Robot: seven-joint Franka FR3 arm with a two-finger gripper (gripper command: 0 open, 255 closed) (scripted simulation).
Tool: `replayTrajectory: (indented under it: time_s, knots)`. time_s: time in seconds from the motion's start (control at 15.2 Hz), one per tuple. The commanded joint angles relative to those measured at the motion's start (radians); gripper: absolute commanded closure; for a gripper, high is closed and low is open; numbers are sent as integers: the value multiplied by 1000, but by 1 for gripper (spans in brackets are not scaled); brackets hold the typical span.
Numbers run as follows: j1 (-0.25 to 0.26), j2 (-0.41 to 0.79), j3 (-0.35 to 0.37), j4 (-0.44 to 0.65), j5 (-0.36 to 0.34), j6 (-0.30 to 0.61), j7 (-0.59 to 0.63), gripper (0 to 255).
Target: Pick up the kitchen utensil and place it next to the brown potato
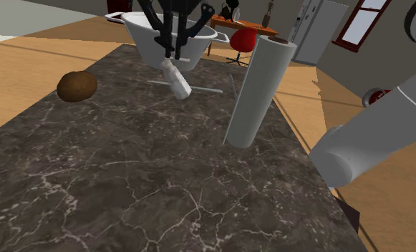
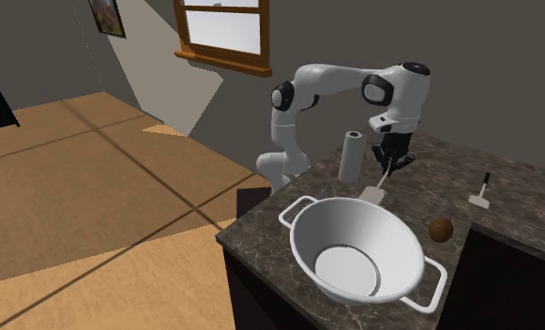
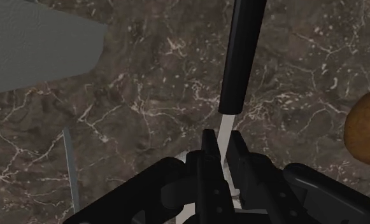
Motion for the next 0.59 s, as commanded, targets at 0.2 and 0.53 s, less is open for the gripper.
replayTrajectory:
  time_s: [0.2,0.53]
  knots:
    - [32,168,138,142,-83,16,176,255]
    - [137,398,248,338,-251,-7,368,255]
